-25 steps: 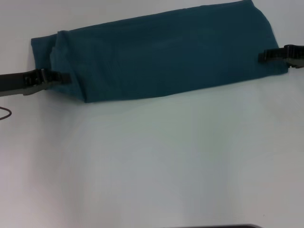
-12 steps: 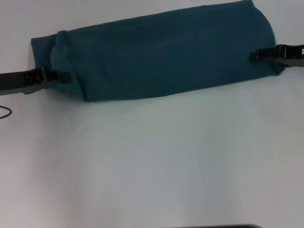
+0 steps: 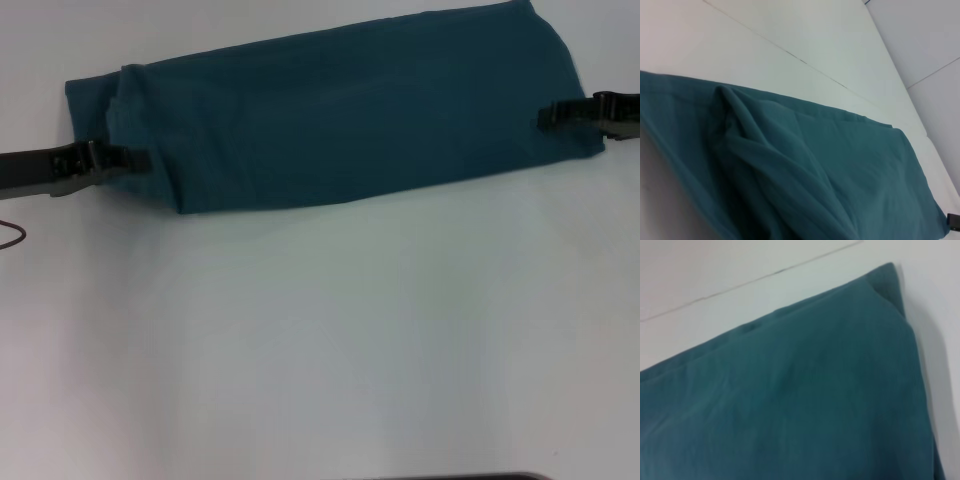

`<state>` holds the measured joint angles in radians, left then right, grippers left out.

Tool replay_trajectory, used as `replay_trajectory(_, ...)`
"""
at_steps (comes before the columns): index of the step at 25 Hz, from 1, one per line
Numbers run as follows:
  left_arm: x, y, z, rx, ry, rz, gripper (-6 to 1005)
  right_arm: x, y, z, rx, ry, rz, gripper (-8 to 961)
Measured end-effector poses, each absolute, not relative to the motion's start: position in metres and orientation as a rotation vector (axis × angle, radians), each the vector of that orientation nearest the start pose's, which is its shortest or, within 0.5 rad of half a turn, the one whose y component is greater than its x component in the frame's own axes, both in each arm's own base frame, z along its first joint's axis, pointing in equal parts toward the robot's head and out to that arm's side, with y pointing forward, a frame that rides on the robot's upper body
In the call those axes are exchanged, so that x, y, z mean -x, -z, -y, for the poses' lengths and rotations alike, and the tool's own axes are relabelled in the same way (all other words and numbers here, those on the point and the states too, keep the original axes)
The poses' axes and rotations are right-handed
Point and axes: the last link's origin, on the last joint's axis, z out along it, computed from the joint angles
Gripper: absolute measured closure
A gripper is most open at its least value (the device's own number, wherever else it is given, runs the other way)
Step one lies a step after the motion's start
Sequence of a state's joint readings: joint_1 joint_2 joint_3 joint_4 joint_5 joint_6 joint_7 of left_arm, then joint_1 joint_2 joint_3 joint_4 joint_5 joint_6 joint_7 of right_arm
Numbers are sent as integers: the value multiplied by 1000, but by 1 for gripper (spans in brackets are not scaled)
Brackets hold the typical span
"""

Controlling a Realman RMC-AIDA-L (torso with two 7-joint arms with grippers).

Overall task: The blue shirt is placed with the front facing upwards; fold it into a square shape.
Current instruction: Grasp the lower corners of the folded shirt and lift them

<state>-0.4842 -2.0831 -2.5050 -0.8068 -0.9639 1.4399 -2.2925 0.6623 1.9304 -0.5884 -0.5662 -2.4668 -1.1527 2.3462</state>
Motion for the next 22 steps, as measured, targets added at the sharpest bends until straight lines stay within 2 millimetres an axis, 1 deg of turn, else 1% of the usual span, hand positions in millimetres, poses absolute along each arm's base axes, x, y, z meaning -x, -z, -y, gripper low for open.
replay_trajectory(6,298,-24,-337,2190,608,1749,1001,-328,-45,-392,2028,-242,-1672,40)
replay_trajectory(12,299,-25,-337,2185,611,1751,1001,-325,-42,-391,2045,-246,-1689,41)
replay_trajectory(18,298,-24,-337,2191,608,1748,1001,-326,-47,-389,2040,-252,-1708,47)
replay_trajectory(22,298,-24,-338,2192,607,1747,1001,-329,-55,-388,2024,-249,-1716,53)
